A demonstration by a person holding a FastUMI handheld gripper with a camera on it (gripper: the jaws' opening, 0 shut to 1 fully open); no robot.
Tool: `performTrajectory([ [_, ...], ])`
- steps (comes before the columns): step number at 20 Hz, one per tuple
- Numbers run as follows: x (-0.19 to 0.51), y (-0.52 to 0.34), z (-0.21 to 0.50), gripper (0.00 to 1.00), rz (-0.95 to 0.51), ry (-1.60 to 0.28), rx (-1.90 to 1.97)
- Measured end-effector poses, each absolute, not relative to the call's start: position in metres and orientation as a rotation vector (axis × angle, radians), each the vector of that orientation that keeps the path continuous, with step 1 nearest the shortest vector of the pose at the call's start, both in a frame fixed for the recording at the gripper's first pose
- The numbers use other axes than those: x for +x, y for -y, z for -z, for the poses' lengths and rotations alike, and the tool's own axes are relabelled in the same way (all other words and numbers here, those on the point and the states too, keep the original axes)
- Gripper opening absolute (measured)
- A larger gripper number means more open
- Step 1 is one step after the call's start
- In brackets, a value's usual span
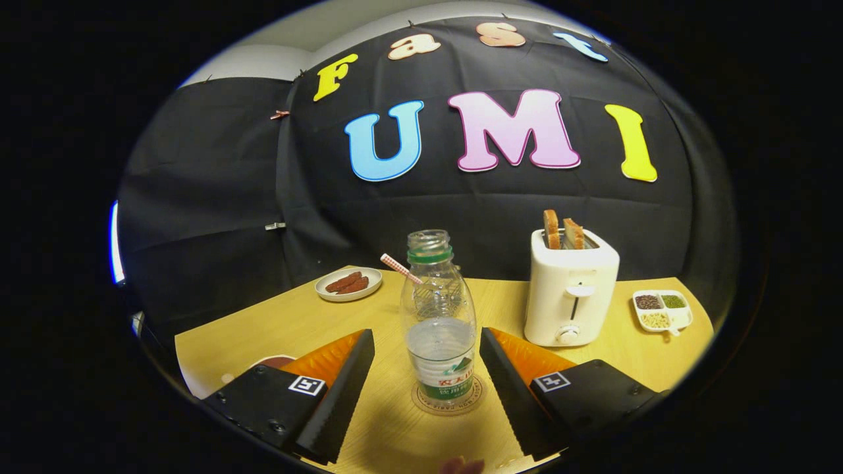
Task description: Take the bottle from table, then pour the juice into the cup, finally place the bottle on the coaster
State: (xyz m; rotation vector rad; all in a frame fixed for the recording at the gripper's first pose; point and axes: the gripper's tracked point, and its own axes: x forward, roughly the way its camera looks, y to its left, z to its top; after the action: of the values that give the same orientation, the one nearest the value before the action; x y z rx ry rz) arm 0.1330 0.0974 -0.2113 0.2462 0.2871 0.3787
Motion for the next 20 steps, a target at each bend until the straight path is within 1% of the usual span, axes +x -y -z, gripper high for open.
performTrajectory([
  [5,0.099,-0.069,0.160,0.98,-0.294,-0.262,0.194],
  [14,0.053,-0.002,0.053,0.98,-0.071,-0.215,0.061],
  [20,0.032,0.014,-0.012,0.98,0.006,-0.145,0.040],
])
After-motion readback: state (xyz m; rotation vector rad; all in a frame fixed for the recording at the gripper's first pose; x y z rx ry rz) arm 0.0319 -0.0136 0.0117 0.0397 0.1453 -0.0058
